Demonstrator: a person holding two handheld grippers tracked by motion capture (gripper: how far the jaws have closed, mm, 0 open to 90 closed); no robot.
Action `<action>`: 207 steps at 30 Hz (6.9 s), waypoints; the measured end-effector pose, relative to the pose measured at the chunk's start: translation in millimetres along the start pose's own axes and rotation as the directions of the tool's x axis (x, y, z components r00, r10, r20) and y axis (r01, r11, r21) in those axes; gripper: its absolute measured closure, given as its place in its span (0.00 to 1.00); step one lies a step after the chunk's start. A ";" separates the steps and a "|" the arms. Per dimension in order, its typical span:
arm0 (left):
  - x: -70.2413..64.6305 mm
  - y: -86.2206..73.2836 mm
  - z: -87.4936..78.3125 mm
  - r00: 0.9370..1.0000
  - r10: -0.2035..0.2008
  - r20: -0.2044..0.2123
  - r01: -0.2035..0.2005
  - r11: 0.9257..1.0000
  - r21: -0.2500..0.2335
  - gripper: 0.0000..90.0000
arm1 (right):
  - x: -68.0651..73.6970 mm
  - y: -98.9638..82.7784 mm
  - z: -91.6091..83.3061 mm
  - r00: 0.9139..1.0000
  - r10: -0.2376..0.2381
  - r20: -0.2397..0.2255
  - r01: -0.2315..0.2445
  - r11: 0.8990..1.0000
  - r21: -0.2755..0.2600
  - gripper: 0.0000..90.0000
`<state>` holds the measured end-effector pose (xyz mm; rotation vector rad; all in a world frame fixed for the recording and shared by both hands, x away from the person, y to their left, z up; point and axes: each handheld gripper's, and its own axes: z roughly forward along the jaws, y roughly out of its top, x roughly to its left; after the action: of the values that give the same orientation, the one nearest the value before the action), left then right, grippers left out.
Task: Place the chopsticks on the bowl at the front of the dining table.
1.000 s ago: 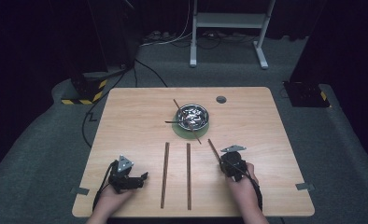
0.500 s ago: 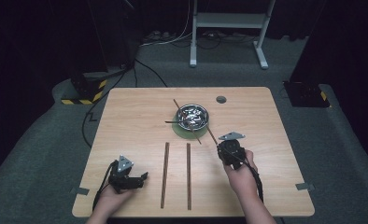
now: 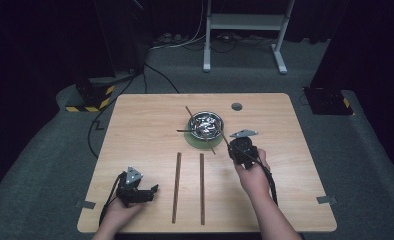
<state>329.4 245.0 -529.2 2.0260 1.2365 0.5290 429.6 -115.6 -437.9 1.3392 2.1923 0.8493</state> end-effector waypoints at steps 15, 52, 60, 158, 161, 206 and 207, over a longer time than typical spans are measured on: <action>0.1 0.0 -0.2 1.000 0.001 0.000 -0.001 1.000 0.002 0.16 | 2.6 24.3 21.4 1.000 0.009 -0.019 -0.009 1.000 0.002 0.94; 0.0 0.2 0.4 1.000 0.005 0.003 -0.005 1.000 0.000 0.16 | 15.4 90.7 86.1 1.000 0.005 -0.004 -0.005 0.999 0.038 0.94; 0.0 0.2 0.4 1.000 0.005 0.002 -0.005 1.000 0.001 0.16 | 22.6 102.2 98.0 1.000 0.010 -0.012 -0.009 0.999 0.044 0.93; -9.4 18.6 -7.2 0.994 -0.043 -0.100 0.043 0.999 -0.004 0.64 | -16.3 -34.3 46.4 0.994 -0.011 -0.108 -0.013 0.977 -0.215 0.76; -22.9 50.0 -7.4 0.995 0.027 -0.092 -0.032 0.998 -0.045 0.71 | -14.3 -34.5 47.1 0.994 -0.012 -0.107 -0.012 0.976 -0.215 0.76; -106.8 159.4 119.7 0.998 0.053 -0.015 -0.054 0.993 -0.105 0.95 | -3.0 -37.8 52.3 0.988 -0.031 -0.153 -0.001 0.979 -0.205 0.81; -107.2 159.5 119.7 0.998 0.053 -0.016 -0.054 0.993 -0.106 0.95 | -2.5 -37.7 51.9 0.987 -0.036 -0.157 0.003 0.979 -0.204 0.81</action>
<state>453.9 59.7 -491.1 1.9730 1.1399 0.6218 440.0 -116.5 -501.2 1.1853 2.1634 1.1751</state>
